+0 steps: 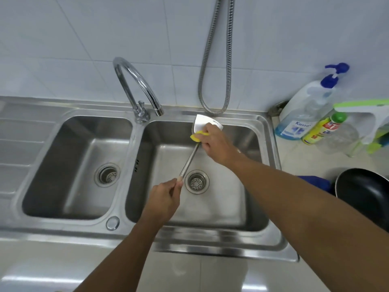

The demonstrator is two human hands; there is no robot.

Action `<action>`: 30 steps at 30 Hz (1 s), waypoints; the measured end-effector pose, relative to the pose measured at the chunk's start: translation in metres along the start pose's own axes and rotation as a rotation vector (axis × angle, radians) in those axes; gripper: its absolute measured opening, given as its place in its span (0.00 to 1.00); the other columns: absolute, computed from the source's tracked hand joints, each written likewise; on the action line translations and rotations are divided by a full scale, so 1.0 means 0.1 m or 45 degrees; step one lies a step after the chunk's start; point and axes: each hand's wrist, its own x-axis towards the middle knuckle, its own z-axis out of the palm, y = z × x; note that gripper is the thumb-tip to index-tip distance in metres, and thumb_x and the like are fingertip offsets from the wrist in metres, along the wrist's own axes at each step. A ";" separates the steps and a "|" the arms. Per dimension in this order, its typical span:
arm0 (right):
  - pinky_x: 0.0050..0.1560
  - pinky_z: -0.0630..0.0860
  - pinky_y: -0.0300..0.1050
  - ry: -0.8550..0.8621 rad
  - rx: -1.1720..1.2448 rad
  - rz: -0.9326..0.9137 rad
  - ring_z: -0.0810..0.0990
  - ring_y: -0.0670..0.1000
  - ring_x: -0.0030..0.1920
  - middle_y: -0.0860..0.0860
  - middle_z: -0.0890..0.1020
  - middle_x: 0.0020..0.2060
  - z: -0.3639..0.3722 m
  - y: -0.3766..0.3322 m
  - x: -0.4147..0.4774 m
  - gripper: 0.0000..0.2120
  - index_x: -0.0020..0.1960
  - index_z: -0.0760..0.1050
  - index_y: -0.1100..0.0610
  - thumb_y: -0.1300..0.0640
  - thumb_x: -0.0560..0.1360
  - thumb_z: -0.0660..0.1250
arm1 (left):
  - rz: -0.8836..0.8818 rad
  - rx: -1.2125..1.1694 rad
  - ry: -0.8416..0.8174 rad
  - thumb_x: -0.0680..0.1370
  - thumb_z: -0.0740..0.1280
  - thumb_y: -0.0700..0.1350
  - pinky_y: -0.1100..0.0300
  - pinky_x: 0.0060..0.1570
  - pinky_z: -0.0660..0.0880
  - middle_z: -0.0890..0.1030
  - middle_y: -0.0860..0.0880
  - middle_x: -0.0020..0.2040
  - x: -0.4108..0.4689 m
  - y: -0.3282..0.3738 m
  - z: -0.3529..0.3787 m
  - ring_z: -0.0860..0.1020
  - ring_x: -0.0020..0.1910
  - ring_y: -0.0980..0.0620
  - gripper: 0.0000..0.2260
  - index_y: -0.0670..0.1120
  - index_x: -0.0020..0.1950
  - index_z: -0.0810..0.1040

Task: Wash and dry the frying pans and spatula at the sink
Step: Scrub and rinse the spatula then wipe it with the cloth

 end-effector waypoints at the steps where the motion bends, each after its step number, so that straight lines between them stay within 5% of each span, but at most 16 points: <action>1: 0.46 0.75 0.50 0.015 0.023 -0.022 0.76 0.62 0.46 0.61 0.77 0.47 0.02 0.05 -0.06 0.17 0.52 0.85 0.58 0.59 0.75 0.58 | 0.008 0.016 -0.015 0.85 0.61 0.50 0.60 0.30 0.68 0.73 0.51 0.28 0.00 -0.01 -0.02 0.68 0.26 0.57 0.16 0.44 0.43 0.78; 5: 0.54 0.76 0.55 0.072 -0.146 0.239 0.73 0.58 0.52 0.60 0.76 0.55 -0.12 0.24 0.05 0.13 0.57 0.82 0.57 0.59 0.79 0.60 | 0.022 0.073 -0.027 0.86 0.60 0.50 0.58 0.31 0.68 0.71 0.54 0.27 -0.04 -0.05 -0.04 0.68 0.26 0.58 0.15 0.43 0.48 0.81; 11: 0.54 0.74 0.52 0.021 -0.079 0.043 0.72 0.60 0.52 0.57 0.75 0.57 -0.04 0.06 -0.22 0.16 0.56 0.82 0.52 0.63 0.76 0.59 | 0.031 0.128 -0.066 0.86 0.58 0.51 0.55 0.36 0.69 0.74 0.50 0.30 0.01 -0.10 -0.17 0.70 0.31 0.55 0.15 0.43 0.49 0.79; 15: 0.50 0.75 0.57 0.037 -0.204 0.050 0.73 0.61 0.50 0.58 0.76 0.55 -0.13 0.21 -0.35 0.13 0.53 0.81 0.53 0.66 0.72 0.69 | 0.014 0.162 -0.077 0.86 0.59 0.51 0.46 0.36 0.76 0.77 0.46 0.31 -0.05 -0.20 -0.20 0.73 0.29 0.49 0.15 0.43 0.51 0.79; 20: 0.53 0.72 0.50 0.128 -0.156 0.054 0.72 0.60 0.51 0.57 0.73 0.55 -0.11 0.12 -0.21 0.19 0.58 0.79 0.51 0.66 0.71 0.73 | 0.032 0.123 -0.092 0.86 0.59 0.51 0.47 0.35 0.76 0.76 0.47 0.31 -0.02 -0.16 -0.18 0.72 0.32 0.49 0.15 0.43 0.52 0.79; 24: 0.50 0.77 0.58 0.071 -0.179 -0.075 0.76 0.64 0.51 0.60 0.76 0.54 -0.12 0.14 -0.26 0.17 0.54 0.83 0.54 0.68 0.69 0.71 | 0.040 0.139 -0.097 0.86 0.59 0.52 0.50 0.34 0.74 0.75 0.50 0.30 -0.03 -0.17 -0.19 0.72 0.31 0.48 0.14 0.45 0.52 0.80; 30: 0.58 0.75 0.55 0.223 -0.166 0.261 0.70 0.60 0.58 0.57 0.73 0.62 -0.19 0.05 -0.08 0.26 0.63 0.78 0.51 0.65 0.67 0.74 | 0.075 0.156 -0.208 0.85 0.59 0.56 0.51 0.35 0.78 0.78 0.49 0.33 -0.05 -0.25 -0.21 0.75 0.33 0.49 0.13 0.51 0.54 0.80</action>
